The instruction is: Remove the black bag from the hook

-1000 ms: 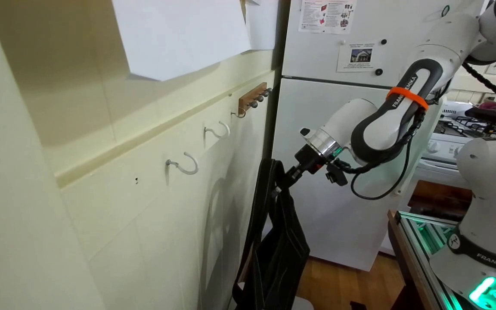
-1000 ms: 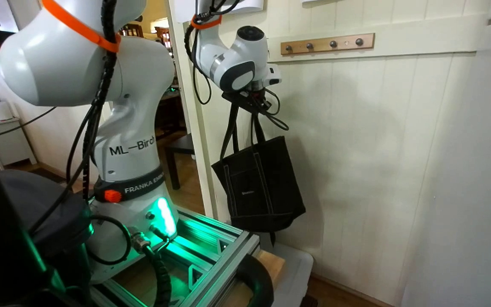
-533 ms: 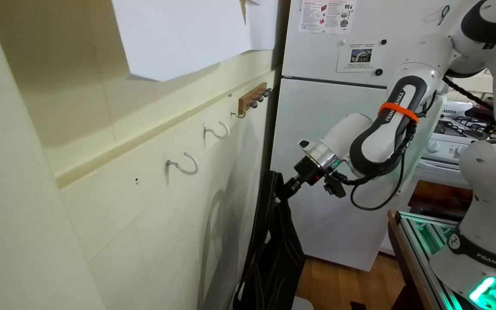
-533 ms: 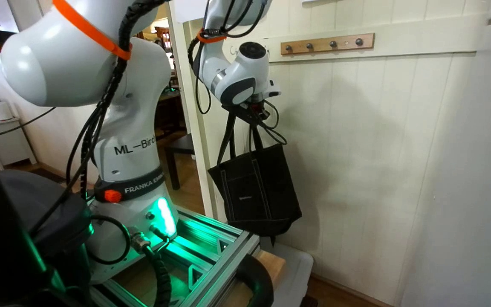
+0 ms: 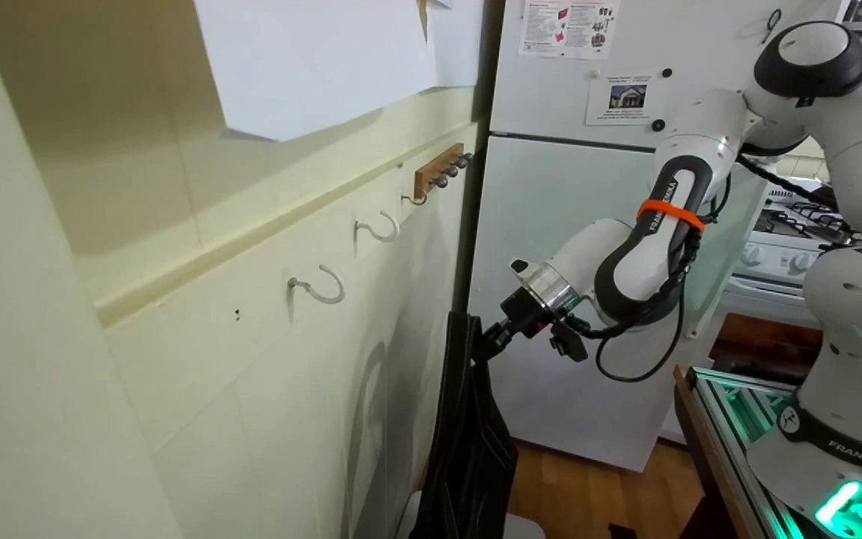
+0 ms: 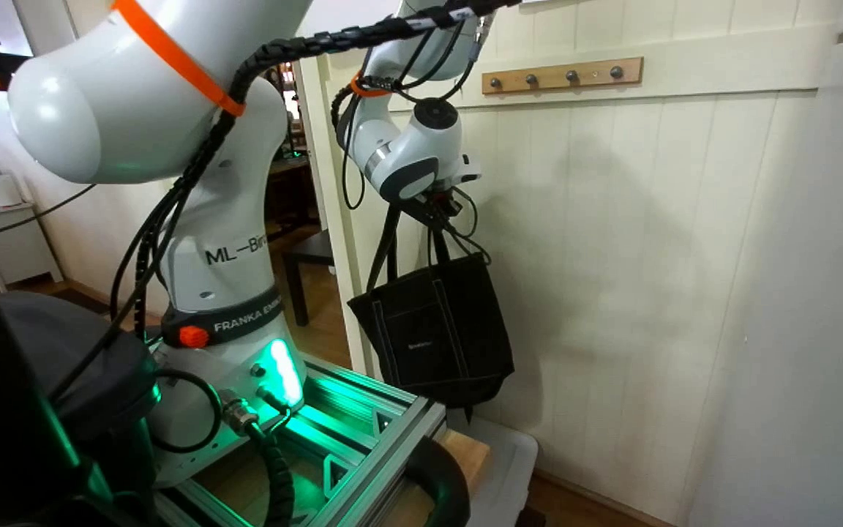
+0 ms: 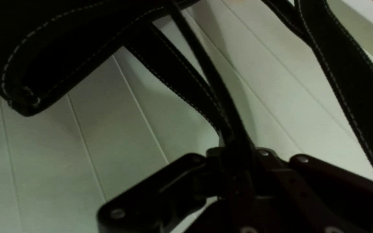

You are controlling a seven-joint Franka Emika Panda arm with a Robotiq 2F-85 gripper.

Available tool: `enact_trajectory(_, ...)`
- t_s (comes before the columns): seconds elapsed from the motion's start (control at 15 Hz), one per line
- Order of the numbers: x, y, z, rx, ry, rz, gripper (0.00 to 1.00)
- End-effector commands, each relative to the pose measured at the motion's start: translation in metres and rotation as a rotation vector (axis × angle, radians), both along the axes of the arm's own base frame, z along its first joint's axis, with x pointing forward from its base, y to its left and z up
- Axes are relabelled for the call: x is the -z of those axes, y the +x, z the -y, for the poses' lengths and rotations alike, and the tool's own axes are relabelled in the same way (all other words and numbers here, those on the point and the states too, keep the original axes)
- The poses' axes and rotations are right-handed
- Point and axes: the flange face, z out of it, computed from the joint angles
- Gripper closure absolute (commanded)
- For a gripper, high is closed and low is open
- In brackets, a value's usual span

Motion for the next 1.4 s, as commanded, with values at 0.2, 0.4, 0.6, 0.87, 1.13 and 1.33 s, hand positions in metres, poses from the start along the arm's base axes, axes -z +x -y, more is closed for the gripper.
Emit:
enact_trajectory(0.2, 0.026, 0.03, -0.004, 0.002, 0.031, 0.061, 0.99)
enact_trajectory(0.4, 0.04, 0.039, -0.007, 0.002, 0.046, 0.044, 0.99)
enact_trajectory(0.6, 0.051, 0.045, -0.011, 0.001, 0.069, 0.019, 0.99)
enact_trajectory(0.87, 0.06, 0.049, -0.014, -0.001, 0.057, -0.044, 0.99)
enact_trajectory(1.13, 0.074, 0.054, -0.014, 0.002, 0.057, -0.036, 0.99)
enact_trajectory(1.33, 0.082, 0.058, -0.013, 0.011, 0.06, -0.035, 0.99)
